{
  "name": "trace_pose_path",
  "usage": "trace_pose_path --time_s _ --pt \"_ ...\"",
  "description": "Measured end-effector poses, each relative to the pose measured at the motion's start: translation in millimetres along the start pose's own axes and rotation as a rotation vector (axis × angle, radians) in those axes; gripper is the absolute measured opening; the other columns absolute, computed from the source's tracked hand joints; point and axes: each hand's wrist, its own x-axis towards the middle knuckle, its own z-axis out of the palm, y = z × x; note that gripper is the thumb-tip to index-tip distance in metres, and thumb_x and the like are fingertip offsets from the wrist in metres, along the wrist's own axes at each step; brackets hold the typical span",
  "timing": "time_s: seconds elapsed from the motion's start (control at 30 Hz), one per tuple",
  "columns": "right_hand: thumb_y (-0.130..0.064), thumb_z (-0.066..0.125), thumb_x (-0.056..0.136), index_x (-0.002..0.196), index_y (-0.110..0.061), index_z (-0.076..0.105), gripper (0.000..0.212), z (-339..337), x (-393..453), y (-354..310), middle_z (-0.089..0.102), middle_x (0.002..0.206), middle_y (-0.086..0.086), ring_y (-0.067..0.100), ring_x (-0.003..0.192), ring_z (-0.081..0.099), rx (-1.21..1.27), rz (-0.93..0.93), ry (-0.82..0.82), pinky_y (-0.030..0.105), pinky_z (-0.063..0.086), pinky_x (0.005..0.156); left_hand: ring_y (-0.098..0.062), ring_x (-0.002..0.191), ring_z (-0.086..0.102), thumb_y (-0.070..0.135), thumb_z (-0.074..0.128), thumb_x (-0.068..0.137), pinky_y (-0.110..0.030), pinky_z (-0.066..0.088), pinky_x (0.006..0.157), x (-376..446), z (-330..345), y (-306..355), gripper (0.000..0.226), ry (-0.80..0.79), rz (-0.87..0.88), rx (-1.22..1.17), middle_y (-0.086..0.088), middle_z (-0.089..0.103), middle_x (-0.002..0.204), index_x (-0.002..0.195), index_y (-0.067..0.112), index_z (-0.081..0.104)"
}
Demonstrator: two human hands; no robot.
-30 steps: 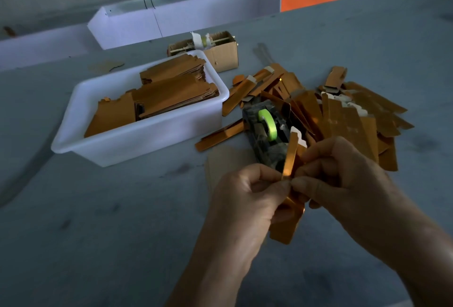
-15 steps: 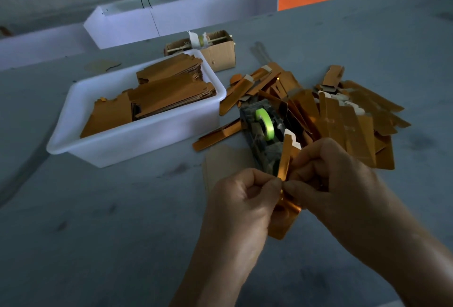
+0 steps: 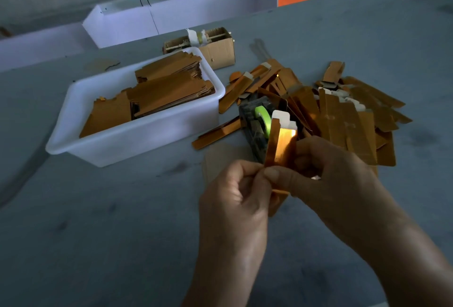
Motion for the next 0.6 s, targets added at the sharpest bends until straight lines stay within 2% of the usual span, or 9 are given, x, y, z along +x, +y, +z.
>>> trace_pose_path --time_s 0.07,0.13,0.27,0.33,0.4,0.47,0.5,0.57,0.6 --pt "-0.06 0.057 0.058 0.079 -0.036 0.055 0.032 3 4 6 0.062 0.069 -0.016 -0.01 0.072 0.057 0.104 0.017 -0.044 0.002 0.041 0.057 -0.012 0.066 0.071 0.016 0.061 0.09 -0.031 0.059 0.063 2 -1 0 0.015 -0.024 -0.01 0.009 0.003 0.074 0.071 0.079 0.022 0.069" --pt "-0.041 0.066 0.071 0.079 -0.036 0.057 0.013 5 6 10 0.063 0.077 -0.025 -0.01 0.073 0.058 0.17 0.021 -0.064 0.001 0.04 0.057 -0.01 0.069 0.071 0.019 0.06 0.091 -0.032 0.06 0.066 4 -2 1 0.013 -0.06 -0.014 0.037 0.005 0.074 0.074 0.082 0.022 0.069" --pt "-0.02 0.068 0.079 0.078 -0.035 0.061 0.016 10 7 14 0.065 0.071 -0.024 -0.01 0.065 0.06 0.333 0.011 -0.041 0.002 0.041 0.054 -0.012 0.073 0.072 0.028 0.062 0.087 -0.039 0.061 0.07 7 -5 4 0.009 -0.072 -0.072 0.068 0.004 0.075 0.081 0.095 0.024 0.066" --pt "-0.02 0.065 0.082 0.082 -0.035 0.063 0.015 8 8 15 0.066 0.072 -0.023 -0.009 0.068 0.061 0.358 0.013 -0.047 0.009 0.045 0.057 -0.011 0.071 0.072 0.041 0.062 0.081 -0.033 0.06 0.065 9 -6 8 0.029 -0.1 -0.137 0.078 0.003 0.075 0.085 0.107 0.03 0.057" --pt "-0.024 0.061 0.084 0.089 -0.038 0.062 0.014 0 12 15 0.065 0.076 -0.025 -0.009 0.072 0.062 0.347 0.017 -0.021 0.012 0.046 0.062 -0.002 0.067 0.07 0.048 0.058 0.079 -0.017 0.053 0.051 11 -9 9 0.033 -0.101 -0.138 0.14 0.008 0.074 0.083 0.108 0.033 0.053" --pt "-0.024 0.059 0.087 0.086 -0.037 0.061 0.013 -13 25 15 0.063 0.073 -0.026 -0.011 0.066 0.059 0.243 -0.012 0.088 0.006 0.042 0.051 0.005 0.067 0.066 0.05 0.056 0.082 -0.013 0.046 0.049 15 -17 7 0.022 -0.023 -0.053 0.339 0.014 0.072 0.077 0.095 0.033 0.058" --pt "-0.022 0.06 0.088 0.083 -0.033 0.062 0.012 -21 35 17 0.063 0.069 -0.019 -0.007 0.06 0.058 0.151 -0.024 0.177 0.004 0.038 0.046 0.003 0.069 0.065 0.051 0.053 0.081 -0.016 0.045 0.052 17 -22 3 0.023 0.017 -0.015 0.459 0.013 0.071 0.074 0.09 0.031 0.06" --pt "-0.02 0.057 0.088 0.084 -0.02 0.062 0.006 -33 60 24 0.061 0.067 -0.005 0.004 0.06 0.054 -0.096 0.009 0.316 0.011 0.036 0.047 -0.009 0.078 0.062 0.048 0.054 0.084 -0.026 0.042 0.061 22 -32 -8 0.024 0.076 -0.011 0.655 0.013 0.065 0.078 0.093 0.028 0.063" --pt "-0.022 0.056 0.088 0.093 -0.014 0.061 0.01 -37 71 28 0.063 0.079 0.0 0.011 0.072 0.054 -0.236 0.07 0.354 0.021 0.04 0.055 -0.015 0.085 0.061 0.045 0.058 0.086 -0.03 0.041 0.065 23 -36 -15 0.023 0.082 -0.041 0.723 0.012 0.063 0.083 0.097 0.025 0.063"
